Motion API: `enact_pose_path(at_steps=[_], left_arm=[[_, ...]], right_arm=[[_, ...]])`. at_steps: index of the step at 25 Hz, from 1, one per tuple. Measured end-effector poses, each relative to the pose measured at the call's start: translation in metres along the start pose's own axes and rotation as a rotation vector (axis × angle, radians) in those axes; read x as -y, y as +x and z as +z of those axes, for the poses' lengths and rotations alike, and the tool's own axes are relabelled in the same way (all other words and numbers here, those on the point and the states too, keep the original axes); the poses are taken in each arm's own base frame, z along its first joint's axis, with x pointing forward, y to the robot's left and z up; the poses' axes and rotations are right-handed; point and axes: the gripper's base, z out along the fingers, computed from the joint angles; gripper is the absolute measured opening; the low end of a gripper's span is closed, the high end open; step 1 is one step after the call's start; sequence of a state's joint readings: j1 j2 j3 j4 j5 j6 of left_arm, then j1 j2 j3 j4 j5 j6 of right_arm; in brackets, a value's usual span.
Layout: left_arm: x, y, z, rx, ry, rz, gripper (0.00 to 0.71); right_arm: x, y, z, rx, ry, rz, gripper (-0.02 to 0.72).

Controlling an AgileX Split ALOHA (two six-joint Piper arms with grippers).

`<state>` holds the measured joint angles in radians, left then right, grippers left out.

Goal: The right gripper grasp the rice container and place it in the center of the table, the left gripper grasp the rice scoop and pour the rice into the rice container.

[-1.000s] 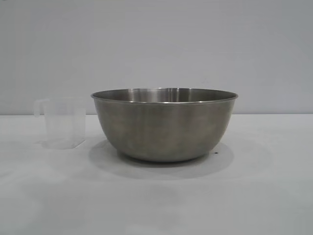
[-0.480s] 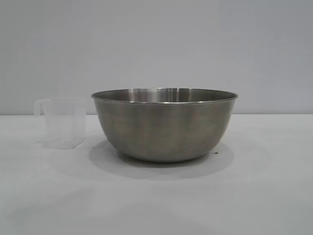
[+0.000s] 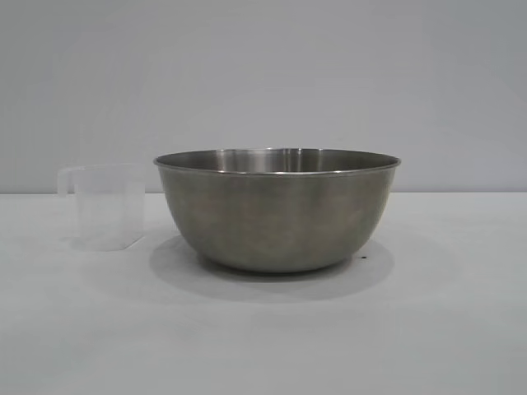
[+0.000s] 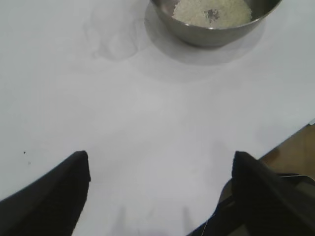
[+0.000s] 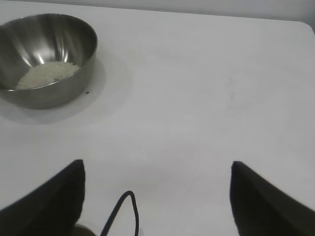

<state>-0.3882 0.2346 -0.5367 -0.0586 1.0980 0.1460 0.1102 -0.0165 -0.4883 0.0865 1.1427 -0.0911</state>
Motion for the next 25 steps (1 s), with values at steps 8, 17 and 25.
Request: enact_pose_path(at_steps=[8,17,25], left_arm=[[0.0,0.025,-0.01,0.103,-0.05,-0.046,0.522],[0.0,0.031,-0.016,0.157,-0.062,-0.068,0.522],[-0.001,0.032,-0.016,0.158,-0.074,-0.079,0.522]], right_arm=[[0.0,0.0,0.0,0.0,0.0,0.0,0.543],[0.0,0.0,0.0,0.0,0.0,0.0,0.543],[0.0,0.0,0.0,0.0,0.0,0.0,0.543]])
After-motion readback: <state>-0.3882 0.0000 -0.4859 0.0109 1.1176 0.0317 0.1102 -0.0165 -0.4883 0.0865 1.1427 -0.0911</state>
